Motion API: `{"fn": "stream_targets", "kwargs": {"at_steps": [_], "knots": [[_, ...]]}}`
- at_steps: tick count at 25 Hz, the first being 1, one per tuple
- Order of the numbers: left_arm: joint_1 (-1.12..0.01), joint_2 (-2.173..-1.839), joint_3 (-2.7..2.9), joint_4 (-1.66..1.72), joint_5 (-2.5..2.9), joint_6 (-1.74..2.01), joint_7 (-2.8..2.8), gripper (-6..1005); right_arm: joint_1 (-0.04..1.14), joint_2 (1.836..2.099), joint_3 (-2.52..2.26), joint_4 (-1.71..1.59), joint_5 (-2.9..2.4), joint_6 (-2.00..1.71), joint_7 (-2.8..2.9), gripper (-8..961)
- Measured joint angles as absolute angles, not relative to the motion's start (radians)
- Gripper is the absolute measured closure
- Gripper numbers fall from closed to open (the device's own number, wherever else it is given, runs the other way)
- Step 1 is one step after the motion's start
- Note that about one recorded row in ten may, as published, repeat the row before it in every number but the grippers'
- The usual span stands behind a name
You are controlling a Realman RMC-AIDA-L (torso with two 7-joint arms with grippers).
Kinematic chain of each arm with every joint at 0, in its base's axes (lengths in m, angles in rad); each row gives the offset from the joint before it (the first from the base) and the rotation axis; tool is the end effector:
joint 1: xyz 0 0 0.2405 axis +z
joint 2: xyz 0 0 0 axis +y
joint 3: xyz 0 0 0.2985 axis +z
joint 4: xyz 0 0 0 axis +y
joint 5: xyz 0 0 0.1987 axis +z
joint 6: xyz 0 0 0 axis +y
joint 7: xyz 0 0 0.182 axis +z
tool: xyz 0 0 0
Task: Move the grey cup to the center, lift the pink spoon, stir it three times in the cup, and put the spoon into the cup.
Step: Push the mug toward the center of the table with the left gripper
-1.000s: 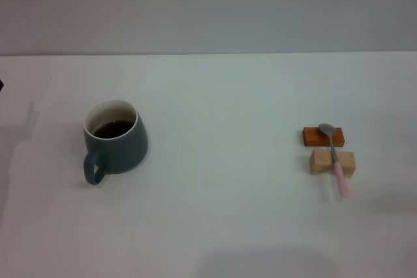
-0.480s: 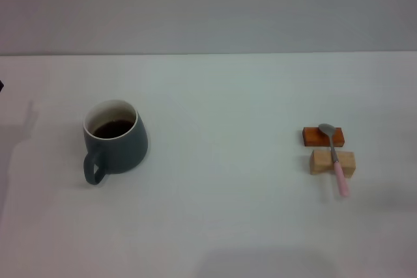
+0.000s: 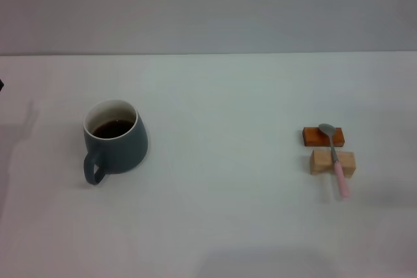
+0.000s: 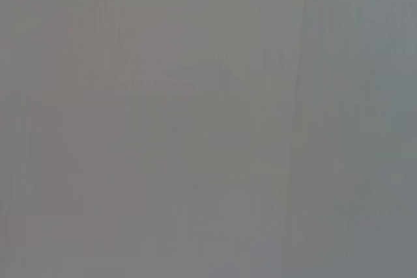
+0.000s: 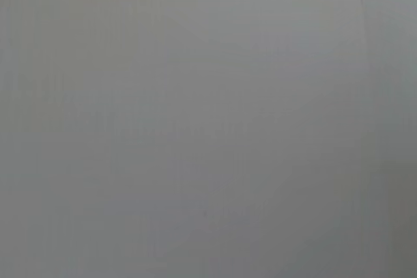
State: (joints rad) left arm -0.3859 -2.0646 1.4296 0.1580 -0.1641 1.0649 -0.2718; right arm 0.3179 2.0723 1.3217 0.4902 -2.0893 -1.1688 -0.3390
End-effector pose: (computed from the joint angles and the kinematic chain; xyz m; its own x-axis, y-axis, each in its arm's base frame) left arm -0.4049 0.3745 0.0239 0.6526 -0.0189 0.7574 0.7552 0.0963 -0.6483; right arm 0.3844 0.3686 0.0816 0.7690 0.2049 -0.6055 -0.6197 0.4717 -0.6273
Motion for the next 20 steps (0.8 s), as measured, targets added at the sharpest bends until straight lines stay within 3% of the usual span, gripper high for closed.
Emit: {"fn": "stream_targets", "kwargs": {"at_steps": [12, 14, 20], "knots": [[-0.376, -2.072, 1.431, 0.155, -0.165, 1.054, -0.242, 138, 0.319, 2.070, 1.324, 0.494, -2.089, -1.169, -0.339, 503], [-0.371, -2.073, 1.491, 0.155, -0.164, 1.034, -0.249, 281, 0.320, 2.069, 1.325, 0.494, -2.089, -1.169, -0.339, 502], [-0.367, -2.079, 1.677, 0.157, -0.167, 1.012, -0.269, 539, 0.321, 2.069, 1.325, 0.494, -2.089, -1.173, -0.339, 499]]}}
